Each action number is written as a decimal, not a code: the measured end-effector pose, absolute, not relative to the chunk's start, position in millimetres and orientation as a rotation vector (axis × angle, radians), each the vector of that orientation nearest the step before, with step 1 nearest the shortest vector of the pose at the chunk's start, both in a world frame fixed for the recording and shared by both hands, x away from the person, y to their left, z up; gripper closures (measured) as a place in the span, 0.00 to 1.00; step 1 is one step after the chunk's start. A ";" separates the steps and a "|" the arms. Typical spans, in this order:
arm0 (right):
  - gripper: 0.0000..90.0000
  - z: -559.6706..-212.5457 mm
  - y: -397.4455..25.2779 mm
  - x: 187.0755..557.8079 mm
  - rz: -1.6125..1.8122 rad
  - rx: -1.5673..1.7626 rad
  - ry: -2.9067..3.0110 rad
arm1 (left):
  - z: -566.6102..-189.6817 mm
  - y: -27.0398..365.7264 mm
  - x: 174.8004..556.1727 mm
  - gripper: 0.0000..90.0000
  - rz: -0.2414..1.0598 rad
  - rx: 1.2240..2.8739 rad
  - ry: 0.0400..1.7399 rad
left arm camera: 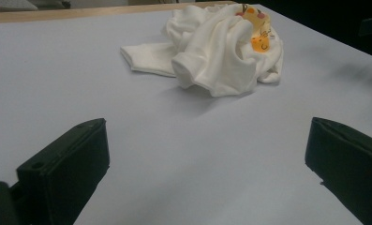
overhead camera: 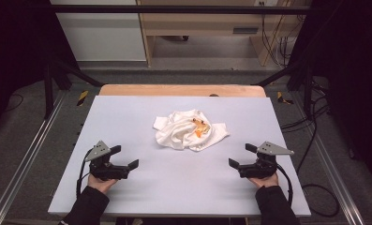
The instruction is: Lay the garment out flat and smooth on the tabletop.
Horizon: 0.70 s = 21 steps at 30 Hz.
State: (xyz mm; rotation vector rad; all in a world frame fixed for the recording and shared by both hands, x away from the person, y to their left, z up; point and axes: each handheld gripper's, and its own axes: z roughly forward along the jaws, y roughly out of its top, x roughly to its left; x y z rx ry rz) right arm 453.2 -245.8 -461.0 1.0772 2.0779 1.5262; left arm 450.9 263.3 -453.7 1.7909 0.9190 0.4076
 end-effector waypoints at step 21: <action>0.02 -449.0 -218.7 464.8 1.519 1.038 2.118 | -435.9 242.5 462.2 0.00 0.402 1.795 0.917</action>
